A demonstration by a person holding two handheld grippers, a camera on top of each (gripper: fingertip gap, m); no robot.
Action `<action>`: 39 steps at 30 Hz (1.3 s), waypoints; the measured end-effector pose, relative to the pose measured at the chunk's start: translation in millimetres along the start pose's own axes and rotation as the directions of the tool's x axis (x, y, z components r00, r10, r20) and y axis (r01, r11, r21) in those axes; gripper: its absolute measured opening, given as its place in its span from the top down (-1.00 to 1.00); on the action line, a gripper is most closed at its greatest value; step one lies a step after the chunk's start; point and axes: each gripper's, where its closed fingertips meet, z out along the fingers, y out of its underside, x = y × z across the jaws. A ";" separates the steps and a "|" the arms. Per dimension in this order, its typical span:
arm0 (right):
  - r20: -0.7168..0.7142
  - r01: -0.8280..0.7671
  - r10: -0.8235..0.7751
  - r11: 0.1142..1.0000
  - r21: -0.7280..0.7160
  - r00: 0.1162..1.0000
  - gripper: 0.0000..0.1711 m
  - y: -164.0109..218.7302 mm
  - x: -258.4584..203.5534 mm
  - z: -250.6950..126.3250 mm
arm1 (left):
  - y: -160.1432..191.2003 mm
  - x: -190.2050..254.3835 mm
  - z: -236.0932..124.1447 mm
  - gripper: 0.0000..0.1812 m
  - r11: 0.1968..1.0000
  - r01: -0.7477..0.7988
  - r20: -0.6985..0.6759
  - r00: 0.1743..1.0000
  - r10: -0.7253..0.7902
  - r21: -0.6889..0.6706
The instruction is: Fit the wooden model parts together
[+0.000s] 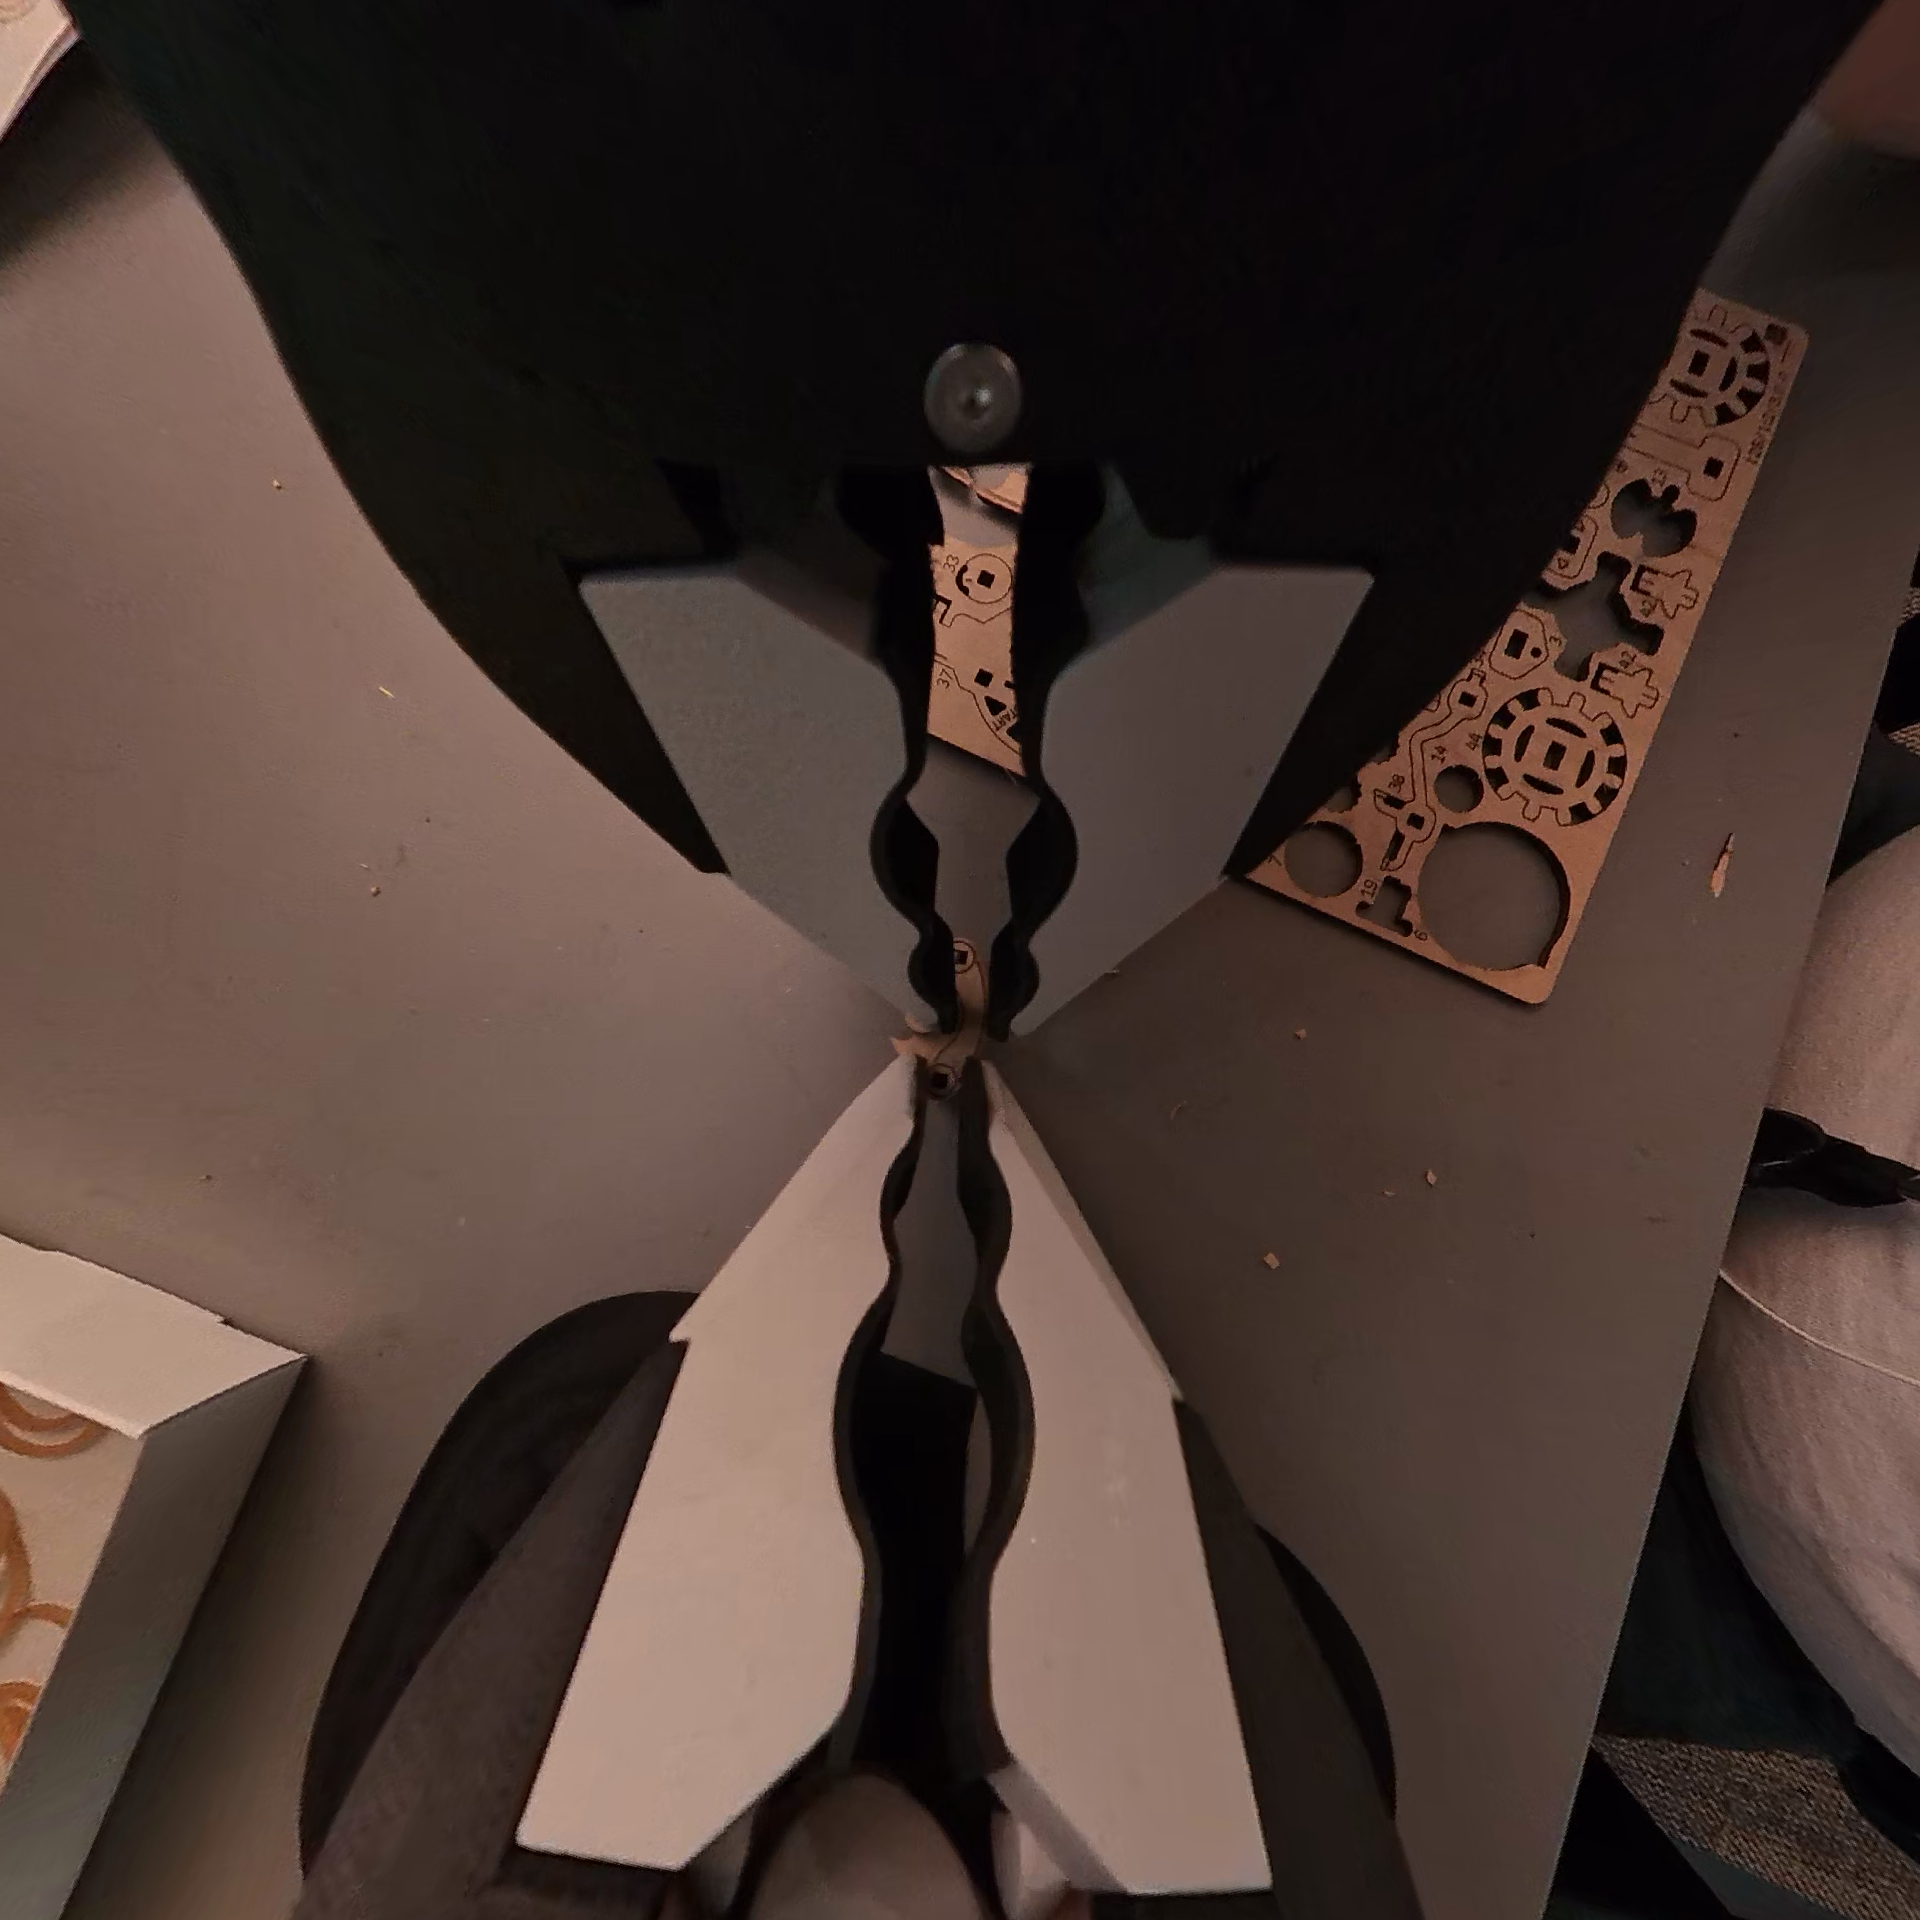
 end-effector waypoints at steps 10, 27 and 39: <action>0.000 0.001 -0.001 1.000 0.000 1.000 0.95 -0.1 -0.3 0.0 | 0.8 0.5 0.1 0.94 1.000 -0.002 -0.015 1.000 0.002 0.001; -0.005 0.000 0.000 1.000 0.005 1.000 0.95 -0.4 1.2 0.1 | 1.6 1.3 0.0 1.00 1.000 -0.009 0.003 1.000 0.009 0.009; 0.002 0.002 -0.002 1.000 0.007 1.000 0.95 -0.3 -0.4 0.1 | 2.5 -1.2 -8.4 0.93 0.999 -0.038 0.020 0.999 0.037 0.025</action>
